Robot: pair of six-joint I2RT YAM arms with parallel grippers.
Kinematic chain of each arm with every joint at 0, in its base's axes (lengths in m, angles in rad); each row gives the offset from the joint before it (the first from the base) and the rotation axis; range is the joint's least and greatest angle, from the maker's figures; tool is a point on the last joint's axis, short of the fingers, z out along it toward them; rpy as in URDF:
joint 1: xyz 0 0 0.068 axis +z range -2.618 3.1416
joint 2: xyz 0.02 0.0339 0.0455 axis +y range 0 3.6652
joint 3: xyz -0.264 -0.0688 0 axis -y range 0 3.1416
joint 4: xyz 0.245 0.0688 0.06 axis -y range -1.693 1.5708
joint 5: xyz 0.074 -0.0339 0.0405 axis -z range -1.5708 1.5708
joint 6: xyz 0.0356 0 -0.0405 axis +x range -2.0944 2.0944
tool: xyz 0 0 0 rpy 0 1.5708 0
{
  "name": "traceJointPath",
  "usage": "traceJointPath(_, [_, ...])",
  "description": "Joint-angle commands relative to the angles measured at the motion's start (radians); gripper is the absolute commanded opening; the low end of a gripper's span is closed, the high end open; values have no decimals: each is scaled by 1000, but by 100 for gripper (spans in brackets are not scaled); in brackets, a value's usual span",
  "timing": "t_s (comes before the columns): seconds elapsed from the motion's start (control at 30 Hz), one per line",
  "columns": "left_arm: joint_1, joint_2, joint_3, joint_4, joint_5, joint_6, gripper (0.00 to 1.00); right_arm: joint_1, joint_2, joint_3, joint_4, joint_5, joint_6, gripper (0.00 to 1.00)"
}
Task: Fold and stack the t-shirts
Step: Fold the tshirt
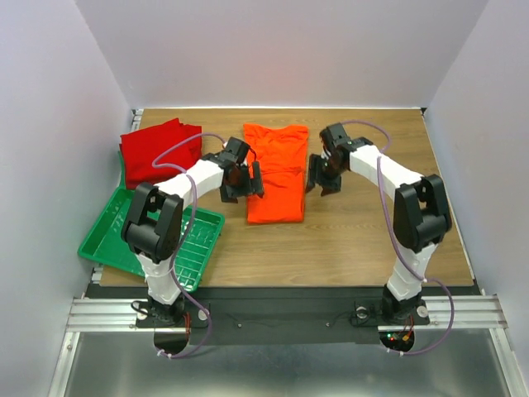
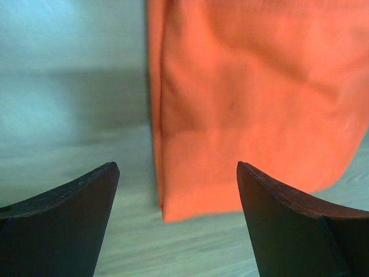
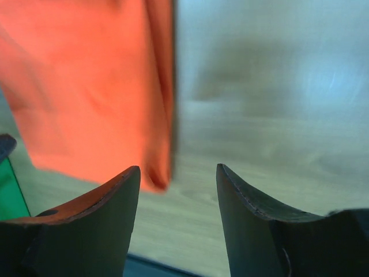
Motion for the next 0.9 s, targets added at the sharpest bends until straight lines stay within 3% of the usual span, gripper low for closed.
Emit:
traceJointPath(0.0, [-40, -114, -90, 64, -28, -5, 89, 19, -118, -137, 114, -97, 27, 58])
traceJointPath(0.23, [-86, -169, -195, 67, -79, -45, 73, 45, -189, -303, 201, -151, 59, 47])
traceJointPath(0.47, [-100, -183, -238, 64, -83, -67, 71, 67, -132, -280, 218, -152, 58, 44])
traceJointPath(0.7, [-120, -177, -282, 99, -43, -94, 59, 79, -77, -262, 223, -146, 47, 42])
traceJointPath(0.87, [-130, -170, -302, 122, -25, -111, 58, 82, -60, -257, 223, -138, 41, 41])
